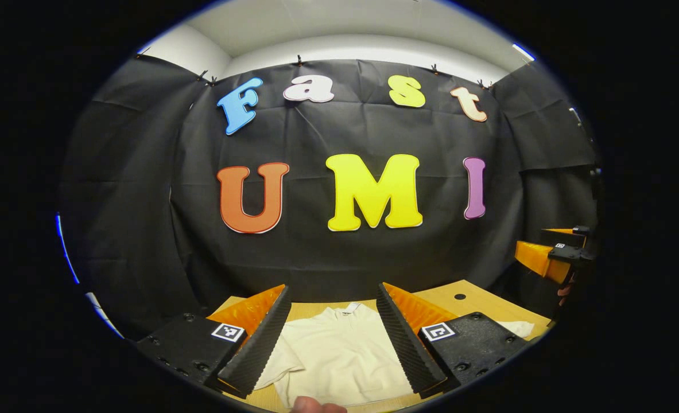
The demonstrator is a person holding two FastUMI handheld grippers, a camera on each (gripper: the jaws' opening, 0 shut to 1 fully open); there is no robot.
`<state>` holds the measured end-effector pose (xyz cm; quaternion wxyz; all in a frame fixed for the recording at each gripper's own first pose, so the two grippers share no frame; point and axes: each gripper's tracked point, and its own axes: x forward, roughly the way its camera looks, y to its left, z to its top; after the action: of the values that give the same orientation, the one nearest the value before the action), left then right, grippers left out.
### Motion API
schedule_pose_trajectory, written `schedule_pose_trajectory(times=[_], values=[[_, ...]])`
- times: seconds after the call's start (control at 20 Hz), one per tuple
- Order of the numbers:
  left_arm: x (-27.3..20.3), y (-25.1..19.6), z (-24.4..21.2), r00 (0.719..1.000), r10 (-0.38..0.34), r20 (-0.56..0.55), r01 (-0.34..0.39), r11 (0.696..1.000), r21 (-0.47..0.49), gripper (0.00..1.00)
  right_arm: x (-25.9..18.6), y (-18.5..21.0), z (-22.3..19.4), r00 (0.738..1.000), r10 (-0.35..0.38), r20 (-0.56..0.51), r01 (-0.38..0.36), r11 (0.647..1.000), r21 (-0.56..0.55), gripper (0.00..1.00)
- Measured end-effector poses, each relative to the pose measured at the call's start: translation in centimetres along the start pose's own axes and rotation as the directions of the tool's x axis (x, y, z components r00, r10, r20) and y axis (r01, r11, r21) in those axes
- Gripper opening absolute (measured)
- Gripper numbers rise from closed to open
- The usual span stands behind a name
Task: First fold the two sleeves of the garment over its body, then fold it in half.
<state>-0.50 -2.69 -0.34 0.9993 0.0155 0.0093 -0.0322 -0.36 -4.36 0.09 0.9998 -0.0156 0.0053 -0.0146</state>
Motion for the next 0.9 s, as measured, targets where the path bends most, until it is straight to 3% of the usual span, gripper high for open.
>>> schedule_pose_trajectory(times=[0.3, 0.5, 0.7, 0.9], values=[[-0.2, -2.2, -2.5, 0.997, -0.023, -0.072, 0.022, 1.000, -0.020, 0.96, -0.2, -4.6, -3.4, 0.994, -0.009, -0.108, 0.010, 1.000, 0.009, 0.98], [0.1, -4.0, -4.5, 0.990, -0.052, -0.134, 0.051, 0.999, -0.010, 0.96, -0.5, -9.5, -8.4, 0.969, -0.022, -0.245, 0.019, 1.000, -0.018, 0.98], [0.7, -5.3, -6.0, 0.980, -0.061, -0.188, 0.061, 0.998, -0.008, 0.96, -1.4, -15.1, -15.6, 0.905, -0.052, -0.423, 0.037, 0.998, -0.044, 0.98], [1.5, -6.1, -6.5, 0.975, -0.056, -0.214, 0.058, 0.998, 0.006, 0.96, -3.0, -20.0, -23.4, 0.799, -0.055, -0.599, 0.029, 0.998, -0.053, 0.99]])
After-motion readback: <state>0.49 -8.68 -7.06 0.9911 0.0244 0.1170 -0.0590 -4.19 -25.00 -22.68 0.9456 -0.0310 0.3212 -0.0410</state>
